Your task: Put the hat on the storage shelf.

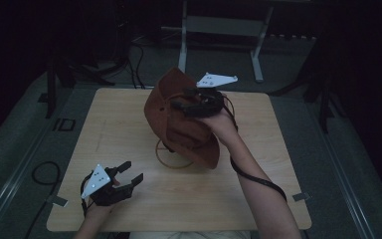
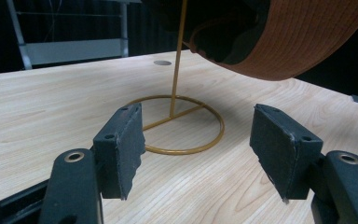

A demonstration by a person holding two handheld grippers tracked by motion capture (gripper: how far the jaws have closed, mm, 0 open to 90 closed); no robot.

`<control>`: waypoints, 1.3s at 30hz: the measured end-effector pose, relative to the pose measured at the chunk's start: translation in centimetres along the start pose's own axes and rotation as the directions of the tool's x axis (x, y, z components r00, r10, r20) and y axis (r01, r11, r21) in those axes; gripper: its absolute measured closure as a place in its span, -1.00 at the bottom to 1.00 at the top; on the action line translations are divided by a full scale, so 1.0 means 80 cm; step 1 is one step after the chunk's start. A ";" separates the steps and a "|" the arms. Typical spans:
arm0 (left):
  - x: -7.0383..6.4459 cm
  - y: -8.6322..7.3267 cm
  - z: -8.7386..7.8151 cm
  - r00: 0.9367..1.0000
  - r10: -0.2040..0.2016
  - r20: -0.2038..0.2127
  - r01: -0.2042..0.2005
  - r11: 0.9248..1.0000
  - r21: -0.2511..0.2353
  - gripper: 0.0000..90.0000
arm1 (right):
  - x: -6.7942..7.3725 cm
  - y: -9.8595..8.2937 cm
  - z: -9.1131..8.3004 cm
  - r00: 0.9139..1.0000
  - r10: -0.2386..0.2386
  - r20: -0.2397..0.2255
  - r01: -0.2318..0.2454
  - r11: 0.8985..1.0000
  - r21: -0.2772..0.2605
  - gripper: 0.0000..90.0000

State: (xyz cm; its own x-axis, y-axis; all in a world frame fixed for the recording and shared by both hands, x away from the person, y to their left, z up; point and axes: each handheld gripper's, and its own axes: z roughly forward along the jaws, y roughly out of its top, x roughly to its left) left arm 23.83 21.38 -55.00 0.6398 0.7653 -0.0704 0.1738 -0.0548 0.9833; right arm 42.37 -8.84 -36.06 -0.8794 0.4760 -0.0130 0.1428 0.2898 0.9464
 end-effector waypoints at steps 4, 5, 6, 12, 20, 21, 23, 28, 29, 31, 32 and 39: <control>0.001 0.000 0.000 1.000 0.000 -0.006 0.000 1.000 0.003 -0.21 | -0.001 -0.006 -0.014 1.000 0.007 -0.006 -0.007 1.000 -0.014 -0.38; 0.001 0.000 0.000 1.000 0.000 -0.007 0.000 1.000 0.002 -0.21 | -0.002 -0.007 -0.018 1.000 0.006 -0.010 -0.007 1.000 -0.027 -0.43; 0.001 0.000 0.000 1.000 -0.002 -0.007 0.002 1.000 0.002 -0.21 | -0.002 -0.008 -0.022 1.000 0.008 -0.019 -0.008 1.000 -0.027 -0.48; 0.001 -0.001 0.000 1.000 0.001 -0.008 -0.001 1.000 0.006 -0.21 | -0.009 -0.018 -0.042 1.000 0.025 -0.014 -0.025 0.998 -0.050 -0.58; 0.001 -0.003 0.003 1.000 0.005 -0.009 -0.005 1.000 0.019 -0.21 | -0.023 -0.039 -0.063 0.998 0.028 0.062 -0.027 1.000 -0.016 -0.56; 0.001 -0.003 0.003 1.000 0.004 -0.009 -0.003 1.000 0.018 -0.21 | -0.025 -0.044 -0.067 0.997 0.021 0.071 -0.020 1.000 -0.009 -0.56; 0.001 -0.003 0.004 1.000 0.005 -0.009 -0.005 1.000 0.019 -0.21 | -0.027 -0.049 -0.072 0.996 0.014 0.084 -0.013 1.000 -0.005 -0.56; 0.001 -0.004 0.005 1.000 0.009 -0.009 -0.009 1.000 0.028 -0.21 | -0.034 -0.065 -0.088 0.993 0.028 0.116 -0.028 1.000 -0.001 -0.58; 0.001 -0.005 0.005 1.000 0.010 -0.009 -0.010 1.000 0.029 -0.21 | -0.036 -0.069 -0.091 0.992 0.030 0.126 -0.030 1.000 0.002 -0.59; 0.000 -0.005 0.006 1.000 0.011 -0.009 -0.011 0.999 0.032 -0.21 | -0.039 -0.076 -0.095 0.990 0.034 0.135 -0.035 0.999 0.004 -0.60; 0.000 -0.005 0.006 1.000 0.011 -0.008 -0.011 0.999 0.033 -0.21 | -0.040 -0.080 -0.098 0.989 0.038 0.139 -0.039 0.999 0.004 -0.60; 0.000 -0.006 0.006 1.000 0.016 -0.008 -0.016 0.999 0.036 -0.21 | -0.046 -0.111 -0.110 0.987 0.050 0.155 -0.055 0.998 0.026 -0.59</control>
State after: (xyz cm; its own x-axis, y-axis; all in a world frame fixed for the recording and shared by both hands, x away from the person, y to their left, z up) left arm 24.09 21.06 -55.58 0.6368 0.7692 -0.0532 0.1904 -0.0900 0.9776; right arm 40.37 -20.47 -41.56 -0.7902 0.6126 -0.0154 0.2023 0.2845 0.9371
